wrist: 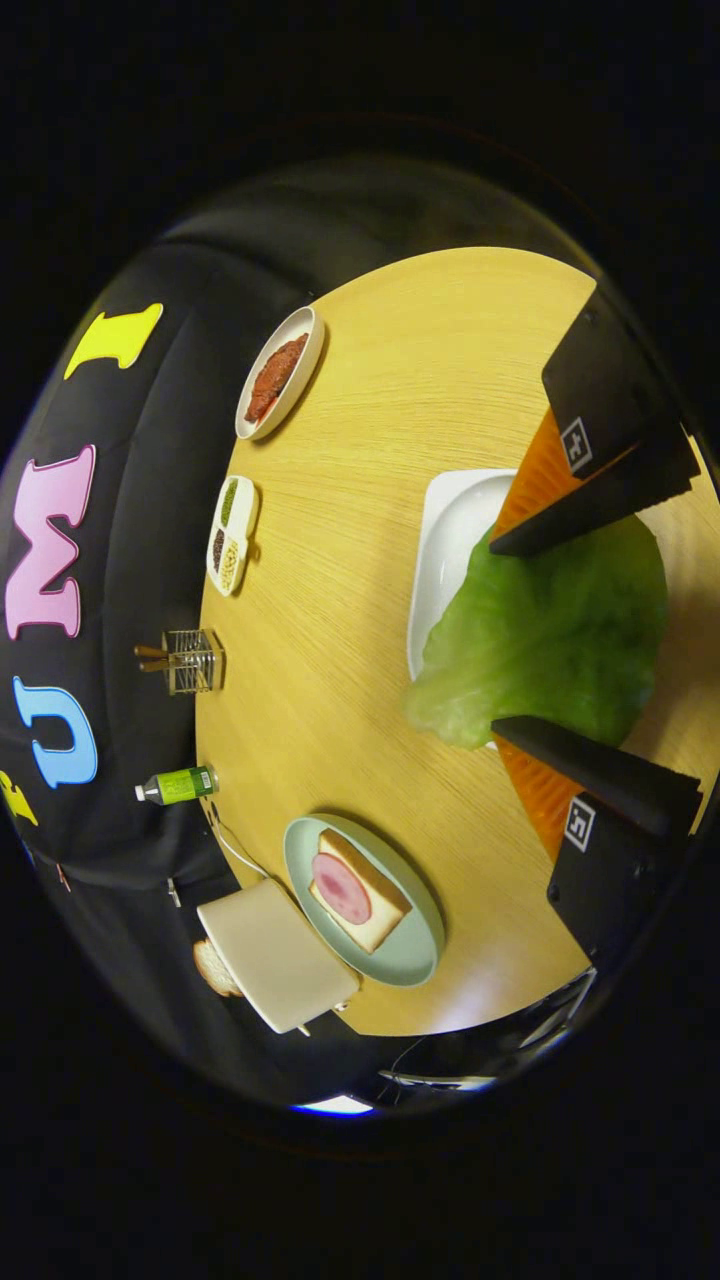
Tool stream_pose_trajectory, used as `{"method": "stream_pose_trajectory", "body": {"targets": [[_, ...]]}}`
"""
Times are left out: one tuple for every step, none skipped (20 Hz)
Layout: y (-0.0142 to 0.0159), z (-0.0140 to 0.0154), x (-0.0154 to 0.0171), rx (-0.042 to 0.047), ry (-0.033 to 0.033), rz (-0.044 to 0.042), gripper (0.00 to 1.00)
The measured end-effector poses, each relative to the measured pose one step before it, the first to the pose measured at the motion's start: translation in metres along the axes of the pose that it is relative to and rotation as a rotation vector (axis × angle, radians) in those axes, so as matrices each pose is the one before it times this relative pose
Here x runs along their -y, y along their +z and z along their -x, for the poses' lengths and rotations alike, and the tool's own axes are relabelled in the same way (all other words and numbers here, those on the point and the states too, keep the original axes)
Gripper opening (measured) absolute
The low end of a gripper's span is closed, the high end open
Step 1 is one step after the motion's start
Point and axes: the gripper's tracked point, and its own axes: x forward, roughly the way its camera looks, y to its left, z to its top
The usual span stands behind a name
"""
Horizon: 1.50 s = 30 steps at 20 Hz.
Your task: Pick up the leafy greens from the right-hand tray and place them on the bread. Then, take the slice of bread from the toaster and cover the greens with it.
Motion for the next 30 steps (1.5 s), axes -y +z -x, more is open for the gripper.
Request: {"method": "stream_pose_trajectory", "body": {"targets": [[-0.00195,0.00106,0.00011,-0.00324,-0.00041,0.00301,0.99],[-0.00013,-0.00038,0.00076,-0.00046,-0.00342,-0.00179,0.96],[0.00001,-0.00021,0.00029,-0.00114,-0.00078,-0.00219,0.94],[0.00007,-0.00075,0.00015,-0.00279,-0.00060,-0.00136,0.90],[0.00035,-0.00011,0.00002,0.00310,-0.00290,-0.00107,0.90],[-0.00139,-0.00041,0.00038,-0.00436,-0.00470,-0.00635,0.88],[0.00059,0.00033,-0.00024,0.00300,-0.00357,-0.00419,0.68],[-0.00013,-0.00024,-0.00077,-0.00149,-0.00214,-0.00181,0.64],[0.00000,-0.00008,0.00040,-0.00063,-0.00744,-0.00881,0.48],[-0.00033,-0.00041,0.00020,0.00005,-0.00753,-0.00466,0.36],[0.00022,0.00068,-0.00038,0.00115,-0.01027,-0.00650,0.25],[0.00002,-0.00059,-0.00113,0.00026,0.00036,-0.00291,0.20],[-0.00015,-0.00037,0.00034,-0.00428,-0.00407,-0.00997,0.19],[0.00193,0.00093,-0.00065,-0.00317,-0.00160,-0.00903,0.10],[-0.00169,-0.00214,-0.00044,-0.01248,0.00360,-0.00849,0.08],[-0.00016,0.00006,-0.00035,-0.01153,0.00753,-0.01138,0.07],[0.00099,0.00007,0.00048,-0.01061,0.00667,-0.01313,0.06],[0.00113,0.00051,0.00022,-0.00624,0.00216,-0.01392,0.06],[0.00163,0.00169,-0.00006,-0.00697,-0.00373,-0.00726,0.06],[0.00409,0.00381,0.00149,0.00380,-0.01701,0.00326,0.06],[0.00353,0.00506,0.00104,0.00401,-0.02089,0.00616,0.06],[0.00600,0.00745,-0.00063,0.00865,-0.01841,-0.00048,0.06],[0.00656,0.00741,-0.00331,0.01062,-0.01183,-0.00534,0.06],[0.00562,0.00734,-0.00301,0.00580,-0.01038,-0.00501,0.06],[0.00601,0.00830,-0.00398,0.00630,-0.00801,-0.00288,0.06],[0.00814,0.00842,-0.00520,0.01119,-0.00494,-0.00210,0.06],[0.00910,0.00835,-0.00590,0.01222,-0.00494,-0.00113,0.06],[0.01017,0.00726,-0.00789,0.01400,0.00098,-0.00019,0.05],[0.01160,0.00734,-0.00817,0.02090,0.00103,0.00160,0.06],[0.01117,0.00589,-0.00989,0.01814,0.00696,0.00267,0.06]]}}
